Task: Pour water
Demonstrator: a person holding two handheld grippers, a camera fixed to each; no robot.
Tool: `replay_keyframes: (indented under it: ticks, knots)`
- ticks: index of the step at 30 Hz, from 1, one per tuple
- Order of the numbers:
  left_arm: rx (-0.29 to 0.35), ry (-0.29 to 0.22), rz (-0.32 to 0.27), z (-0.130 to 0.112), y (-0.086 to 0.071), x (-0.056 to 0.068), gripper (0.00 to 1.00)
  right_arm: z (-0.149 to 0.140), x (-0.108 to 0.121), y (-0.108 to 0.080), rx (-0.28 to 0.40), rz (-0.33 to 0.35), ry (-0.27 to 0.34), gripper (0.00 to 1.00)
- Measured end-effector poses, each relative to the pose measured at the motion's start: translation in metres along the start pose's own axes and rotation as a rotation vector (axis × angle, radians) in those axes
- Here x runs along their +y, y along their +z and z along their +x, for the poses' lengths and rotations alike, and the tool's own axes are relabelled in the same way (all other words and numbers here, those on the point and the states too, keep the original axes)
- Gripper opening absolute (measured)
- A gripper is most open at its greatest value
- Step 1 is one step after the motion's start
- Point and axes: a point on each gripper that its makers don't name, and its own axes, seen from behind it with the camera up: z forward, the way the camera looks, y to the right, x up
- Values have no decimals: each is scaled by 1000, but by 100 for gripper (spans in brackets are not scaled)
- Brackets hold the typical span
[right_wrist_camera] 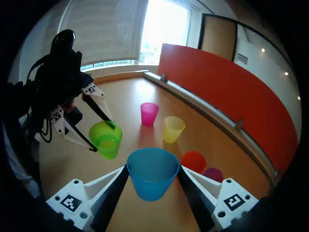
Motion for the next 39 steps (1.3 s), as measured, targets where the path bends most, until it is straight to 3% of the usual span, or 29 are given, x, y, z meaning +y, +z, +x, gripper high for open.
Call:
replay_keyframes:
  ticks: [23, 39]
  knots:
    - [-119, 33, -21, -39, 18, 1, 87, -44, -14, 23, -85, 39, -17, 92]
    - [-138, 20, -15, -51, 21, -5, 87, -61, -21, 32, -102, 53, -8, 92]
